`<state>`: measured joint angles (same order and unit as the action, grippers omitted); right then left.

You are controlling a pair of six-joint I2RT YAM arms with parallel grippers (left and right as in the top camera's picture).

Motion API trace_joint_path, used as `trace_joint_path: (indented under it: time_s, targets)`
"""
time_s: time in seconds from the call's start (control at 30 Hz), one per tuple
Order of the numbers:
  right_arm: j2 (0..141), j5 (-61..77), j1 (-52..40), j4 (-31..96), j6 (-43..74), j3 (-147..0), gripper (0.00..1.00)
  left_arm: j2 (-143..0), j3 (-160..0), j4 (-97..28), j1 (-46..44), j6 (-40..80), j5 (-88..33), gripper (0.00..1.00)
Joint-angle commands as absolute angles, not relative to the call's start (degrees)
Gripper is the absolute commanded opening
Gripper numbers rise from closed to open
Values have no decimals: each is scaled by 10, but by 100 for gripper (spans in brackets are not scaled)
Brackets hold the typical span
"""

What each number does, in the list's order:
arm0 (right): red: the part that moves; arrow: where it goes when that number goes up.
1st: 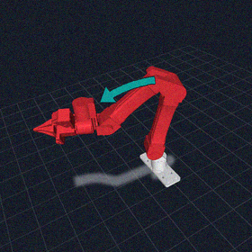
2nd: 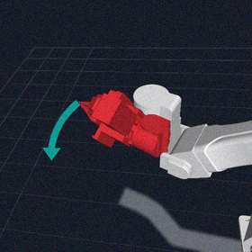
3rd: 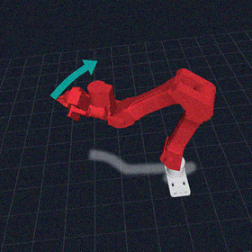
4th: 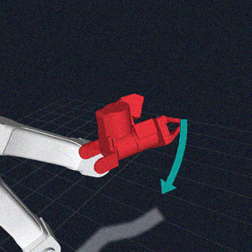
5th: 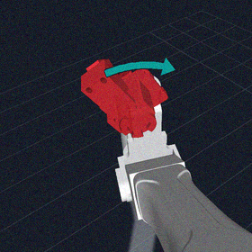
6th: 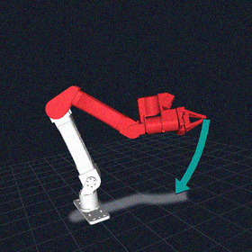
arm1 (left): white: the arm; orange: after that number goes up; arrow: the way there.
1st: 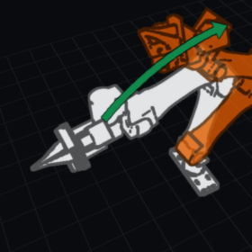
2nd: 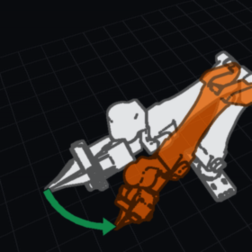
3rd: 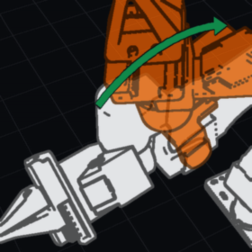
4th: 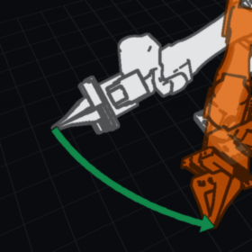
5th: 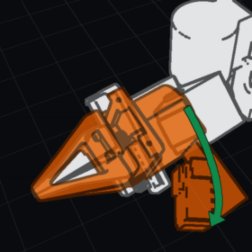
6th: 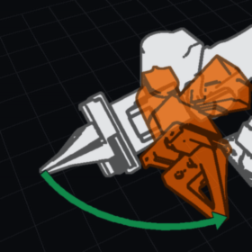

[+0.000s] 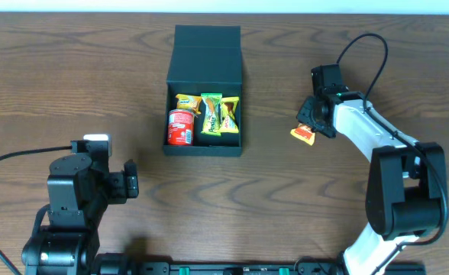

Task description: Pack container

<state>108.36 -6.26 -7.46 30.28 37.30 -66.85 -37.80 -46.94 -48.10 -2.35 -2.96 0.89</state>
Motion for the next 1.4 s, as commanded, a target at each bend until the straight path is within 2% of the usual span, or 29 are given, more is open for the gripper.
trace_joint_path:
  time_s: [0.0, 0.33, 0.57, 0.77, 1.1, 1.37]
  targets:
    - [1080, -76, -72, 301, 381, -666, 33, -375, -467, -479, -22, -26, 20, 96]
    - [1080, -75, -72, 302, 352, -667, 26, -375, -467, -477, -22, -26, 20, 96]
    - [1080, -22, -72, 321, 233, -691, 26, -375, -467, -477, -22, -26, 20, 96]
    - [1080, -19, -81, 389, 159, -778, 24, -375, -467, -470, -22, -26, 34, 96]
    - [1080, -10, -152, 451, 92, -926, 25, -375, -467, -464, -22, -26, 50, 95]
    - [1080, -11, -242, 455, 80, -956, 25, -375, -467, -464, -22, -26, 51, 96]
